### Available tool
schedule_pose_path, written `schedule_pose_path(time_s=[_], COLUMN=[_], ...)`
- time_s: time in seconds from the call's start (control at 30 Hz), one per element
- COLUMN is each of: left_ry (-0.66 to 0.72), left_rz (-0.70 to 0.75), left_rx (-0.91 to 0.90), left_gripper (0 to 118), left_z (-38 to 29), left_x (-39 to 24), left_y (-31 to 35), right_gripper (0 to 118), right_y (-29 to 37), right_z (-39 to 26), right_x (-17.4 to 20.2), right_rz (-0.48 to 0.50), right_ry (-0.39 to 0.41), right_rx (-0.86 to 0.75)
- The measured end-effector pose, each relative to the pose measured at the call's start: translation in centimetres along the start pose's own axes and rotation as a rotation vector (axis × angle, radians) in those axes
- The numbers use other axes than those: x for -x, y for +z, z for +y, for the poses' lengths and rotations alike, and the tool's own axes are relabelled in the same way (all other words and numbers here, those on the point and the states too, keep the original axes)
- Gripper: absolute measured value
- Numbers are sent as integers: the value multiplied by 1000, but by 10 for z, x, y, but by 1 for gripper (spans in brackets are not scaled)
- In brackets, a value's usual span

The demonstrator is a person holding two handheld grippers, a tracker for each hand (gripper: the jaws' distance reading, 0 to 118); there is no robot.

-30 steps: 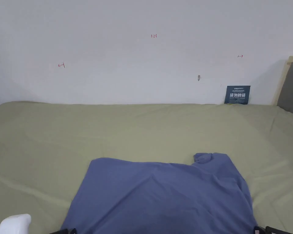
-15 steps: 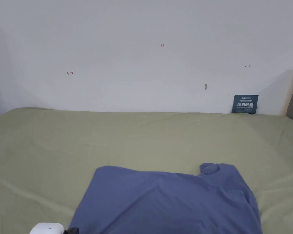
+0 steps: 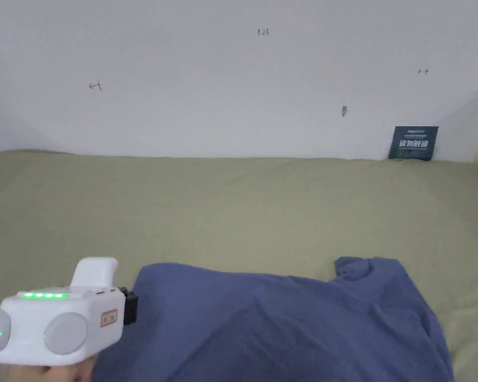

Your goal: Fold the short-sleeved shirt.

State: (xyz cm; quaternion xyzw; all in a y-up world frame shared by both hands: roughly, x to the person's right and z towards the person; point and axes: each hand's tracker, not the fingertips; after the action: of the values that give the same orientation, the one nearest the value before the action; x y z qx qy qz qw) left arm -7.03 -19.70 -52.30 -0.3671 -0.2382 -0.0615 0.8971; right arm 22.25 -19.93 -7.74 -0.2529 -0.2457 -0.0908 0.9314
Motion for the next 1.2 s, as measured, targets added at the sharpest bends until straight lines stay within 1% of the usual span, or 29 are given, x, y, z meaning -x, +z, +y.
schedule_pose_path(time_s=[0.03,0.07,0.1,0.13,0.17,0.2,0.23,0.27,0.3,0.33,0.4,0.47,0.53,0.57,0.6,0.63,0.67,0.73,0.77,0.87,0.9,0.97,1.0,1.03,1.07,1.1,1.13,1.17,1.2], left_ry=[4,46,52,74,47,39,-5,-8,-12,-1,-34,-32,-20,-16,-12,-15,-26,-19,14,-5,-8,15,16,16,-3,-10,-11,-5,4], left_rz=[10,11,7,3,6,22,74,82,110,99,134,130,134,131,129,114,111,0,13,34,38,39,40,39,43,44,45,44,41], left_rx=[23,42,64,69,75,75,107,144,171,148,209,185,230,226,219,217,197,196,205,214,202,201,205,209,215,216,216,218,221], left_gripper=[0,0,2,7,20,69,108,118,112,113,113,112,112,110,105,94,78,2,2,2,2,2,2,2,2,2,2,2,2], left_z=[13,22,29,37,44,49,53,55,51,54,52,47,52,52,53,57,57,55,57,52,49,49,50,51,51,50,50,51,51], left_x=[4,9,-8,-8,-9,-12,-19,-21,-21,-18,-10,-11,-17,-19,-21,-20,-22,-23,-14,-13,-15,-17,-18,-17,-18,-19,-19,-20,-20], left_y=[-26,-47,-50,-68,-84,-100,-110,-127,-139,-155,-181,-195,-184,-180,-173,-163,-156,-147,-154,-158,-155,-155,-155,-155,-157,-157,-157,-156,-156], right_gripper=[2,2,2,2,2,2,2,2,2,2,2,2,2,2,2,2,2,2,2,2,2,3,9,26,60,106,118,118,118], right_y=[-10,-18,-27,-35,-42,-49,-55,-60,-64,-68,-72,-73,-73,-73,-73,-73,-74,-80,-87,-118,-134,-173,-192,-214,-239,-261,-286,-305,-319], right_z=[0,0,0,0,0,0,0,0,0,-1,-2,-3,-3,-1,1,5,10,25,36,69,80,106,115,125,133,138,142,143,143], right_x=[-3,-4,-5,-7,-9,-10,-12,-13,-14,-16,-19,-23,-26,-29,-32,-35,-38,-46,-52,-68,-75,-93,-100,-106,-112,-116,-118,-119,-124], right_rz=[0,-4,-9,-7,-6,-7,-3,-3,-5,-2,-6,4,-12,-13,-14,-16,-18,-18,-18,-9,-6,11,28,19,48,48,37,31,40], right_ry=[-8,-7,-6,-6,-6,-7,-8,-12,-16,-20,-30,-46,-45,-47,-53,-61,-66,-69,-60,-10,-6,-27,-43,-55,-50,-44,-45,-61,-53], right_rx=[17,26,41,51,58,70,79,86,93,105,112,122,123,127,130,135,132,130,139,153,175,194,238,265,308,356,415,445,446])
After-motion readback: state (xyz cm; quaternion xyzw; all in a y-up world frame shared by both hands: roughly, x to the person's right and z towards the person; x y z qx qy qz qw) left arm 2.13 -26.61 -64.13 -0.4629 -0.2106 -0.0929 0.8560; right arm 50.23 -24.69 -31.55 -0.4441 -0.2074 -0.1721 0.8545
